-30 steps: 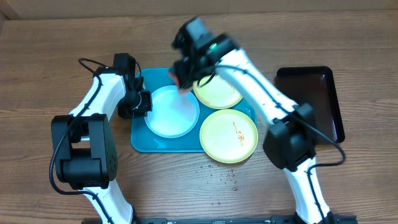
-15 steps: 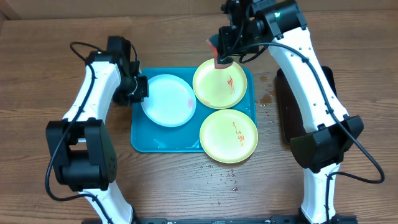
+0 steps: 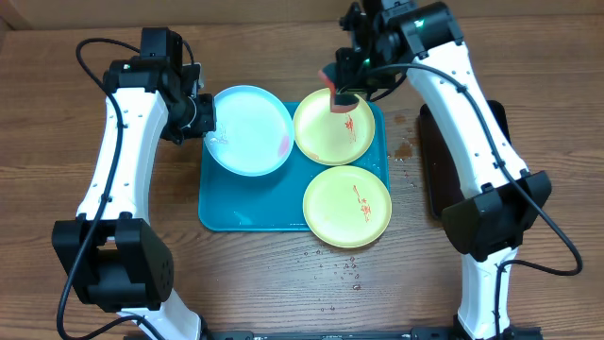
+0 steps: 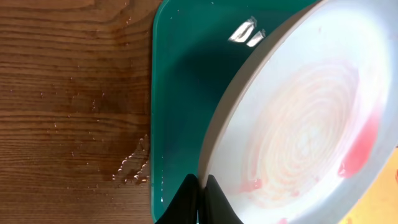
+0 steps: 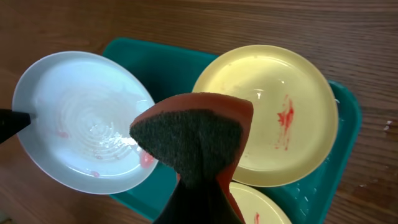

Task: Clean dirty plates on tray and stack at the side
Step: 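Lift the sponge with right gripper up and away from the plate, then lift the white plate with left gripper and carry it left off the tray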

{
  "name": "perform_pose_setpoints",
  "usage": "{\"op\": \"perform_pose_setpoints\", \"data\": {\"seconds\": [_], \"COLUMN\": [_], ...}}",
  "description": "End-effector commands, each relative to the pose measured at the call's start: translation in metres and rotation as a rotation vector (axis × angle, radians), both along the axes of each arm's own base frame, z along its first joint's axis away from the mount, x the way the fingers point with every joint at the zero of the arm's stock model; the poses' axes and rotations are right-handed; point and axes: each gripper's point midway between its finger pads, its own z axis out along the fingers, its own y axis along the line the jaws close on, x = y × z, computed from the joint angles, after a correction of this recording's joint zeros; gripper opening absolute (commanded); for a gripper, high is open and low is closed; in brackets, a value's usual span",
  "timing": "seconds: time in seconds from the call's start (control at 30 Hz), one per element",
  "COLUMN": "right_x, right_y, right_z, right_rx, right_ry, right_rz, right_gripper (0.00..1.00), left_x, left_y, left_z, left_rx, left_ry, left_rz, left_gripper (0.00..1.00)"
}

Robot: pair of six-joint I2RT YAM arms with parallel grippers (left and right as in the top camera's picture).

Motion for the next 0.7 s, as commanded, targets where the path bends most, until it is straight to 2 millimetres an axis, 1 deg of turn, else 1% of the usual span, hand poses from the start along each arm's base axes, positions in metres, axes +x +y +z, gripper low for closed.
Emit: {"op": "perform_pose_setpoints", "data": {"seconds": [0.0,0.17,0.23,0.37,0.47,0.53,0.6,0.67], "right_x": [0.009,0.015,0.015,0.015,0.013,0.012,0.012,0.012], "right_y": [-0.028,-0.068,-0.08,-0.098,-0.104,-0.105,-0.105,-0.105], "right_z": [0.009,0.023,0.03,0.041,0.045,0.045,0.045,0.045], "right_rx": [0.003,0.013,0.015,0.017,0.017,0.016,0.016,0.016], "right_ry": [-0.008,-0.009,-0.019,-0.039,-0.041,-0.038,-0.037,-0.037], "right_rz": [-0.063,-0.144,-0.169,-0.199,-0.213,-0.214,-0.213,-0.213], "right_gripper": [0.04,0.04,0.04,0.04,0.04,0.04,0.04,0.04], "left_x": [0.004,0.004,0.005,0.006,0.008,0.008,0.009,0.01], "left_y": [-0.008,-0.02,-0.024,-0.03,-0.032,-0.027,-0.014,0.004], "left_z": [0.018,0.018,0.018,0.019,0.019,0.019,0.019,0.019], "left_rx": [-0.008,-0.008,-0.009,-0.009,-0.005,0.024,0.092,0.185], "left_ry": [-0.053,-0.058,-0.062,-0.072,-0.078,-0.078,-0.078,-0.082], "left_rz": [-0.042,-0.075,-0.085,-0.099,-0.104,-0.089,-0.05,-0.005], "left_gripper": [0.04,0.04,0.04,0.04,0.04,0.04,0.04,0.04]}}
